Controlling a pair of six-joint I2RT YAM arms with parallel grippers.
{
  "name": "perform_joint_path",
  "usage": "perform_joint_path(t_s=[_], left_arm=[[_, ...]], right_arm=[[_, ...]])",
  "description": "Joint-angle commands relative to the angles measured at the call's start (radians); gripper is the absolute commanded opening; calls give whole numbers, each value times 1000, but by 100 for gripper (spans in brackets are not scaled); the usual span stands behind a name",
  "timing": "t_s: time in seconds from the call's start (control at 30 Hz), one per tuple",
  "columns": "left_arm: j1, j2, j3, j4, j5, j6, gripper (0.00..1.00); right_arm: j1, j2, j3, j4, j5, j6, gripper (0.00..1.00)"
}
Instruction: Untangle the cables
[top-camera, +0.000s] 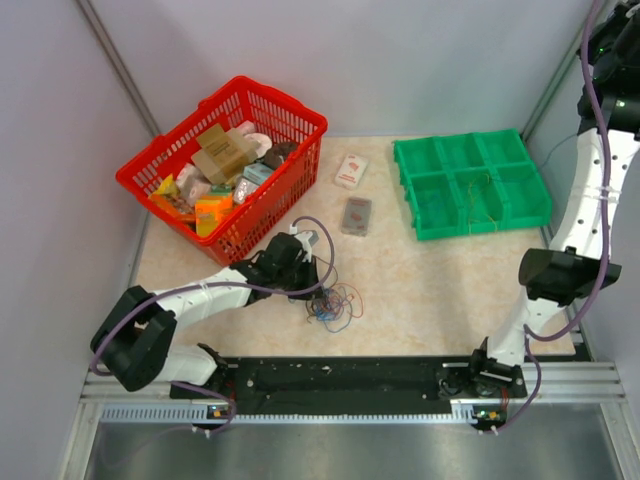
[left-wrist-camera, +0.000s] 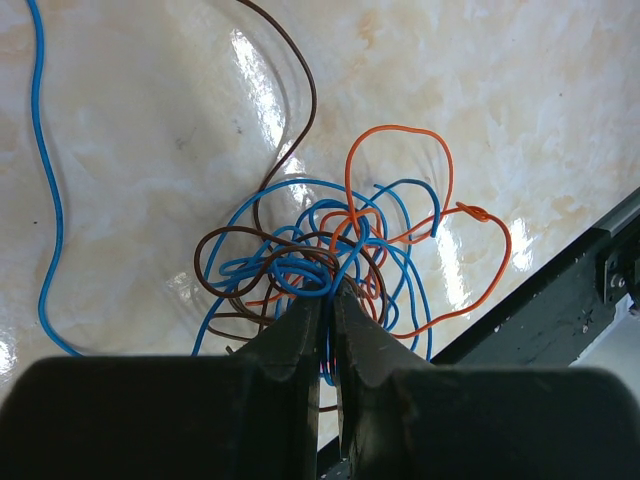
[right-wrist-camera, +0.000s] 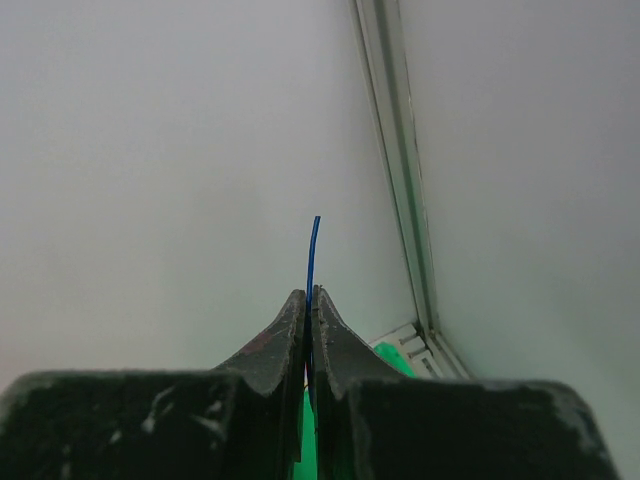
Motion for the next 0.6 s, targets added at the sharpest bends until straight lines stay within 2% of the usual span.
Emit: perform_joint_path(t_s=[0.0,0.2,0.57], left_arm=[[5,5,33,35,13,4,12],[7,10,39,34,17,2,12],[8,-4,39,16,7,5,12]], right_arm=[[-9,-9,67,47,36,-39,0],[-11,-61,96,125,59,-7,0],[-29,-62,145,219,87,28,0]])
